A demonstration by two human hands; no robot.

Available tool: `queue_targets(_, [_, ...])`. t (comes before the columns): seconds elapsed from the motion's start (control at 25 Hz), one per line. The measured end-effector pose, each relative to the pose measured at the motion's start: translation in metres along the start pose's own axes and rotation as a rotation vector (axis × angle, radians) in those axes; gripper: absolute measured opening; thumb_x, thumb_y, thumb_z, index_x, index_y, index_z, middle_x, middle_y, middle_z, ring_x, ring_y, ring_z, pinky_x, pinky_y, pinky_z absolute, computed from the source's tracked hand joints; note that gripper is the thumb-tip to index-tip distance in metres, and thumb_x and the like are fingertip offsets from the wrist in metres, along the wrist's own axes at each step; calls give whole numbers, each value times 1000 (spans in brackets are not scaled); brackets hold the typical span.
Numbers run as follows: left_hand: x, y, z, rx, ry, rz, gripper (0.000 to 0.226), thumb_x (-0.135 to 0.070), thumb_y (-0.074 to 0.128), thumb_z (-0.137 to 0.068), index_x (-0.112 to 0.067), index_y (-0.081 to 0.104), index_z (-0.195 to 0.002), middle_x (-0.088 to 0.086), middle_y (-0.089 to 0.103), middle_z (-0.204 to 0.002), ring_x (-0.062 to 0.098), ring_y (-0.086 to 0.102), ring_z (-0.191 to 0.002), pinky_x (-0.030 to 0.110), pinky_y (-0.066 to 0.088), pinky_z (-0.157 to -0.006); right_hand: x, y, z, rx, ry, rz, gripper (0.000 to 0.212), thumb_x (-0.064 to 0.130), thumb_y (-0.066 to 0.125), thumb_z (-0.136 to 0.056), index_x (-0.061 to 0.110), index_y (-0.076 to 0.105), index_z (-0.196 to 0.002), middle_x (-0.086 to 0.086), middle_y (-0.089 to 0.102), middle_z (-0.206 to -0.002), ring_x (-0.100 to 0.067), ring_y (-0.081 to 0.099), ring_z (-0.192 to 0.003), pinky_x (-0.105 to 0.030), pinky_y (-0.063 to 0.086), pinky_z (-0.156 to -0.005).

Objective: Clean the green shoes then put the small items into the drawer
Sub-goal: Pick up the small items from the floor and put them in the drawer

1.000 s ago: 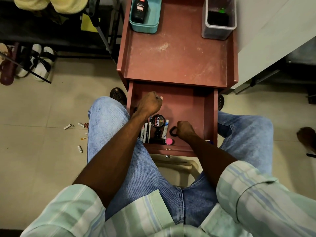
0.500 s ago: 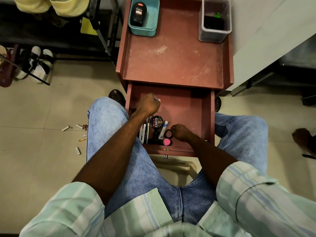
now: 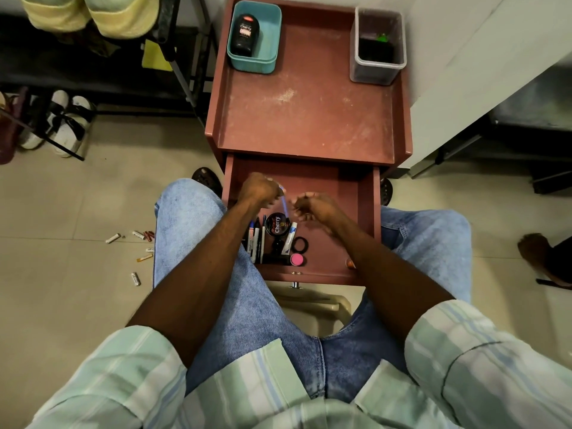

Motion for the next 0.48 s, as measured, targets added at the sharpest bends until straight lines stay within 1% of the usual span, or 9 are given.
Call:
queue_targets(0.04, [1, 0, 0, 10, -9, 13, 9, -3, 62, -88, -1, 69, -83, 10, 65, -72, 16, 56, -57, 27, 47, -55, 12, 2, 2, 55, -33, -87, 13, 0, 60, -88, 6, 71, -93, -8, 69, -78, -16, 60, -63, -25, 51, -57])
queue_targets(0.08, [1, 1, -1, 14, -12, 16, 12, -2, 59, -89, 0, 70, -84, 11, 65, -71, 18, 56, -57, 28, 47, -55, 21, 4, 4, 100, -65, -122, 15, -2, 60, -88, 5, 71, -96, -10, 70, -85, -16, 61, -68, -26, 52, -62])
queue_targets(0.12, [1, 2, -1, 13, -8, 12, 14, -2, 58, -90, 0, 70, -83, 11, 65, -70, 19, 57, -58, 29, 48, -56, 25, 5, 4, 131, -85, -127, 15, -2, 61, -87, 4, 71, -97, -12, 69, -89, -17, 61, -71, -26, 52, -66])
queue_targets(0.16, [2, 3, -1, 11, -1, 10, 14, -2, 58, -89, 0, 71, -83, 11, 66, -70, 19, 59, -60, 29, 49, -57, 26, 6, 6, 151, -95, -110, 14, -1, 63, -87, 3, 71, -98, -12, 69, -91, -16, 61, -71, -26, 52, -66])
queue_targets(0.24, [0, 4, 0, 6, 9, 16, 14, 0, 59, -87, -1, 70, -80, 11, 67, -70, 20, 60, -60, 29, 50, -57, 21, 7, 4, 156, -86, -66, 12, 1, 67, -86, 3, 70, -97, -10, 68, -89, -15, 60, -70, -25, 50, -63])
queue_targets(0.36, [-2, 7, 1, 11, 22, 19, 16, 0, 59, -87, -5, 68, -75, 10, 67, -70, 16, 59, -57, 25, 49, -54, 19, 6, 3, 166, -87, -55, 7, 0, 67, -85, 6, 70, -88, -8, 68, -82, -14, 60, -67, -24, 50, -59])
queue_targets(0.44, [-2, 8, 1, 4, 30, 9, 11, -6, 62, -89, -5, 68, -79, 10, 66, -75, 17, 58, -61, 24, 48, -55, 14, 1, -1, 136, -64, -34, 8, -1, 67, -85, 7, 67, -84, -8, 66, -77, -13, 59, -61, -22, 50, -54])
queue_targets(0.48, [-2, 8, 1, -4, 34, -1, 8, -9, 63, -89, -5, 67, -83, 9, 64, -78, 17, 57, -65, 22, 48, -56, 7, -3, -3, 90, -34, 12, 8, -1, 67, -86, 7, 65, -83, -9, 64, -73, -14, 58, -57, -23, 49, -50])
Point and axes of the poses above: each hand's wrist, its own z-axis away from the middle knuckle, its own y-axis out of the palm, x = y × z, the point moved 4 cm from there along -z, towards the middle knuckle
